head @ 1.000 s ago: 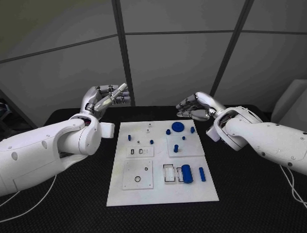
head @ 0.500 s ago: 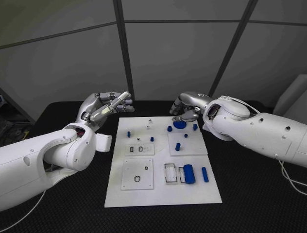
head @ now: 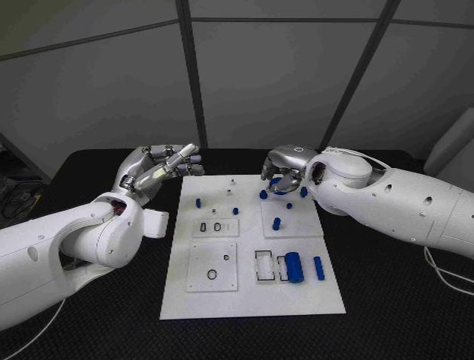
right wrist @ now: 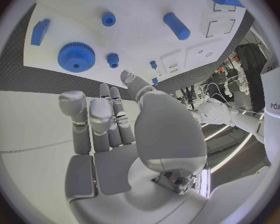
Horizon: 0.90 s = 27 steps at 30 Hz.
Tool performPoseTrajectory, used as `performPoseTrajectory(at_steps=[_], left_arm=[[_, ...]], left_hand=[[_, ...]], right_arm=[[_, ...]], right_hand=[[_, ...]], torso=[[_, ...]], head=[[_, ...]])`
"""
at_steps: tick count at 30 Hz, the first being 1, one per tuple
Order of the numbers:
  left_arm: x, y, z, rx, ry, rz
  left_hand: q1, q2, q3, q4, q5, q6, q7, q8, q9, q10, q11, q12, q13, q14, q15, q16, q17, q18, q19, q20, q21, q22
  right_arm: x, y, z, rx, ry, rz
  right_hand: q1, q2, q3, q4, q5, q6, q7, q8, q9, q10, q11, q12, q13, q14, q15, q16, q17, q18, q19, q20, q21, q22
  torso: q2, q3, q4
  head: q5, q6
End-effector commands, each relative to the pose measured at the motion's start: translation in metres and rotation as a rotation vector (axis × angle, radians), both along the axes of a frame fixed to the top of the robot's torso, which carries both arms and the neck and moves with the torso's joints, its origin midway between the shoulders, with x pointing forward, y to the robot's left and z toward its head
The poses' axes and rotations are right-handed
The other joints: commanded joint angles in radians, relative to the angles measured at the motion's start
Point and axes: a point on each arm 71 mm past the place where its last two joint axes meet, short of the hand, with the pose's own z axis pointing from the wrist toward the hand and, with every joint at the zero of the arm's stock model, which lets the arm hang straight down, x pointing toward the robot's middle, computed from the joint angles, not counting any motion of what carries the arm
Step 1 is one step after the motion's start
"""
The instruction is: Assemble the parts on the task board
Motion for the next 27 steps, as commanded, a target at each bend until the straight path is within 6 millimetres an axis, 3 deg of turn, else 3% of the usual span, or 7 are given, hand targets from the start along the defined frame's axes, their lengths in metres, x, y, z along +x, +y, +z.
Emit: performPoseTrajectory(at_steps=[1,16,27], left_arm=[[-0.001,-0.002,0.002,-0.006,-0.007,-0.018],[-0.002,-0.001,0.002,-0.004,-0.005,-0.018],[-0.003,0.0,0.003,-0.002,-0.002,-0.017]], left_hand=[[-0.006,-0.001,-0.004,-0.002,-0.003,0.0,0.006,-0.007,-0.001,-0.002,0.002,-0.005,-0.001,-0.008,0.001,-0.005,0.001,-0.01,0.005,0.004,0.006,0.0],[-0.007,0.0,-0.006,-0.004,-0.003,-0.002,0.009,-0.011,-0.001,-0.005,0.005,-0.01,-0.001,-0.012,0.003,-0.012,0.001,-0.011,0.004,0.005,0.006,0.0],[-0.008,0.001,-0.007,-0.004,-0.003,-0.003,0.01,-0.012,-0.001,-0.006,0.006,-0.012,-0.001,-0.013,0.004,-0.014,0.001,-0.011,0.004,0.006,0.006,-0.001]], right_arm=[[0.002,0.0,-0.002,-0.067,0.009,-0.014],[0.007,0.006,-0.005,-0.075,0.019,-0.01],[0.008,0.012,-0.007,-0.074,0.033,0.007]], right_hand=[[0.01,-0.005,0.002,0.007,0.006,-0.004,0.0,-0.004,0.0,-0.01,0.0,-0.006,0.001,0.028,0.008,0.007,0.006,-0.013,0.009,-0.001,0.006,0.006],[0.018,0.001,0.008,0.014,0.009,-0.009,0.0,-0.004,0.0,-0.005,0.0,-0.003,0.002,0.029,0.008,0.042,0.043,-0.017,0.015,0.001,0.033,0.04],[0.032,0.013,0.049,0.02,0.015,-0.008,0.0,-0.003,0.001,0.032,-0.007,-0.002,0.002,0.03,0.003,0.088,0.089,-0.024,0.028,0.0,0.075,0.095]], torso=[[0.007,-0.0002,0.003],[0.018,0.0017,0.0029],[0.026,0.0037,0.0034]], head=[[-0.001,0.001],[0.0,0.002],[0.004,-0.001]])
